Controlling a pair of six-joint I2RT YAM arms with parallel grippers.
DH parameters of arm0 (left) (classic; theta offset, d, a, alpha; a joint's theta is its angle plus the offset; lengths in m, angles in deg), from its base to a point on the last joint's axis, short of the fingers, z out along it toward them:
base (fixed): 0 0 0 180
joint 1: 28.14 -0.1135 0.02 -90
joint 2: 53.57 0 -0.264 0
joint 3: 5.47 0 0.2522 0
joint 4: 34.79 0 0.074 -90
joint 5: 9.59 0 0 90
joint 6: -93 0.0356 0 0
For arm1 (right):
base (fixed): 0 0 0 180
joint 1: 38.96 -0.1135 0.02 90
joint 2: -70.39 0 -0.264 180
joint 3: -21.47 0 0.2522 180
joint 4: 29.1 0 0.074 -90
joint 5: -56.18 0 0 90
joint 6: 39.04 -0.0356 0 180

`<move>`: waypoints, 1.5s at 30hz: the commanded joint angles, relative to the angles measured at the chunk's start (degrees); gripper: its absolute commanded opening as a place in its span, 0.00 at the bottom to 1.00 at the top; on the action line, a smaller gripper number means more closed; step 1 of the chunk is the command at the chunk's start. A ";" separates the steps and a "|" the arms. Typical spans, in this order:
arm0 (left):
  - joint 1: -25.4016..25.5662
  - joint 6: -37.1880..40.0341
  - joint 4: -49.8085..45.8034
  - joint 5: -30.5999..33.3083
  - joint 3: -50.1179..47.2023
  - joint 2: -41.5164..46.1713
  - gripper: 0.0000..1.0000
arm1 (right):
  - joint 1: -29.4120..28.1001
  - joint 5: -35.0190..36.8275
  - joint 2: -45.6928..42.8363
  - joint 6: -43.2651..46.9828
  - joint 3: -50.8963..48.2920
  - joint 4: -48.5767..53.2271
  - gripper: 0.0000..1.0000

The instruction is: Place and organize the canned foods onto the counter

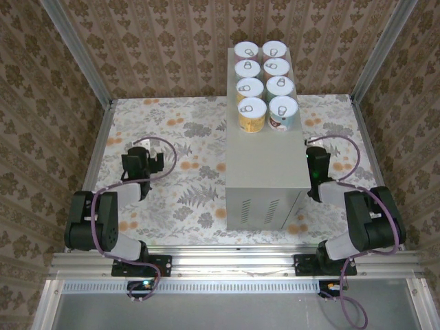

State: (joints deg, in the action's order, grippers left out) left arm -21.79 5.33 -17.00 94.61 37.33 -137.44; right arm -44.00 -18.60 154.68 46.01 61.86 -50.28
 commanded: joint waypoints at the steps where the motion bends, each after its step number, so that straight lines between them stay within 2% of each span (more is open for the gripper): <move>1: -0.04 2.55 12.56 0.71 -4.59 0.37 1.00 | 0.12 0.81 1.27 3.60 -1.61 -10.37 1.00; 4: -1.24 2.73 31.81 -0.02 -11.22 -6.79 1.00 | 0.36 1.61 1.14 2.84 -2.03 -10.78 1.00; 5: -0.73 2.18 33.22 1.46 -11.95 -6.30 1.00 | 0.63 1.89 0.99 2.29 -2.48 -11.28 1.00; 13: -1.51 1.22 25.09 0.54 -8.31 -5.65 1.00 | 1.06 0.88 1.58 1.87 -2.24 -11.10 1.00; 15: -1.58 1.29 25.20 0.45 -8.25 -5.75 1.00 | 2.41 -6.37 5.21 3.48 -4.51 -19.74 1.00; 17: -1.69 1.36 25.18 0.43 -8.21 -5.79 1.00 | 2.78 -11.28 2.94 4.70 -3.76 -14.06 1.00; 18: -1.67 1.36 25.12 0.36 -8.23 -5.71 1.00 | 2.73 -11.28 4.18 4.77 -4.33 -17.28 1.00; 23: -1.73 1.33 25.23 0.31 -8.29 -5.69 1.00 | 2.67 -8.08 3.49 3.63 -4.13 -15.74 1.00; 27: -1.66 1.38 25.23 0.31 -8.30 -5.72 1.00 | 3.41 -10.04 3.51 3.27 -3.49 -14.51 1.00; 45: -1.43 1.90 25.36 -0.47 -8.30 -5.82 1.00 | 3.63 -10.45 3.59 3.19 -3.43 -14.42 1.00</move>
